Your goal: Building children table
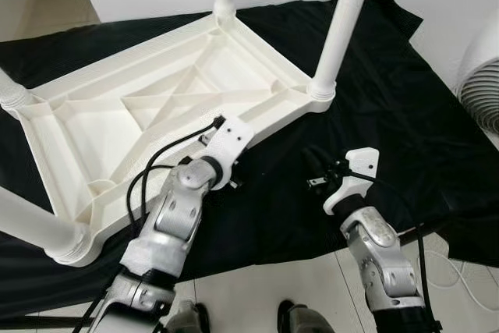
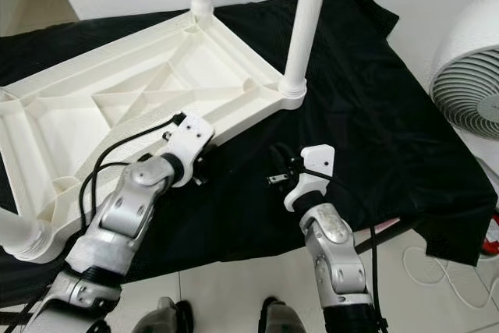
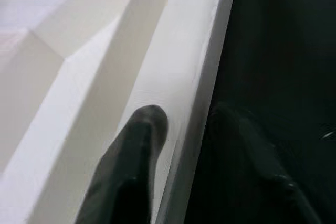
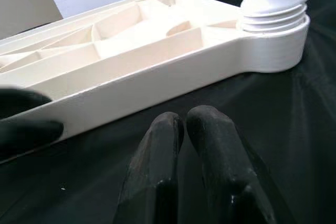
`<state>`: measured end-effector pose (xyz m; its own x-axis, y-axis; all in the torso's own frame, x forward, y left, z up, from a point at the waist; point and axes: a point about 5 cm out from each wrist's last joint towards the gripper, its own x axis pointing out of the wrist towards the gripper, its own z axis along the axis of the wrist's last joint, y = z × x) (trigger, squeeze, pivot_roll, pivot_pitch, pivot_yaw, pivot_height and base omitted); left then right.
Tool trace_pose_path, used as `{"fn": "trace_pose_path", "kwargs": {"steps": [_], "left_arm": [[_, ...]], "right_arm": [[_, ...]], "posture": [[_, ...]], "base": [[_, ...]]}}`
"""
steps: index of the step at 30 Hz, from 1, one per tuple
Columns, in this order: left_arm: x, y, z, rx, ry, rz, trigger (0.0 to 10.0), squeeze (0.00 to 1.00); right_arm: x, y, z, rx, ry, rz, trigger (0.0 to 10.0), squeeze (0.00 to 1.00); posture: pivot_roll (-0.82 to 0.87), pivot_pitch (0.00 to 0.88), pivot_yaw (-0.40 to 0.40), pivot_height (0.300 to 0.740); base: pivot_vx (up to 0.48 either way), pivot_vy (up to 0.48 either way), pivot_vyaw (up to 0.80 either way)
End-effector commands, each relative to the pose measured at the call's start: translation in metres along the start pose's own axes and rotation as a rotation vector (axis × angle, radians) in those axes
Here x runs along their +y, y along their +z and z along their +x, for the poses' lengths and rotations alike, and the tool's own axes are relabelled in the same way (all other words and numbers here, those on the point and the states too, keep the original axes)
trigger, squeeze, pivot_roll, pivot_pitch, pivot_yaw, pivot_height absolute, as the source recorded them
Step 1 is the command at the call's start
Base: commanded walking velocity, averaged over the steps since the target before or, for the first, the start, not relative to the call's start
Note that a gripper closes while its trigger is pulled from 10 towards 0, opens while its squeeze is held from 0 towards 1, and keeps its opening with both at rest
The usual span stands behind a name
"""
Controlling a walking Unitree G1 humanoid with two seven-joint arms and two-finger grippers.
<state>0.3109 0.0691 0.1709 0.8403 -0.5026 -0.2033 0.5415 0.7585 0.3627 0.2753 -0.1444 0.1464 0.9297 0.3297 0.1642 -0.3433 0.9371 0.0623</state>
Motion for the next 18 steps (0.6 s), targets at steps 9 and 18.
{"fn": "trace_pose_path", "kwargs": {"steps": [9,18], "left_arm": [[-0.009,0.020,-0.005,-0.076,-0.019,0.002,10.0,0.00],[0.006,0.003,-0.023,0.003,0.039,0.019,10.0,0.00]], "right_arm": [[0.005,-0.007,0.000,0.019,0.002,0.008,10.0,0.00],[0.004,-0.008,0.001,0.017,0.005,0.010,10.0,0.00]], "posture": [[-0.09,0.147,0.081,0.740],[-0.07,0.145,0.079,0.740]], "base": [[0.000,0.000,0.00],[0.000,0.000,0.00]]}}
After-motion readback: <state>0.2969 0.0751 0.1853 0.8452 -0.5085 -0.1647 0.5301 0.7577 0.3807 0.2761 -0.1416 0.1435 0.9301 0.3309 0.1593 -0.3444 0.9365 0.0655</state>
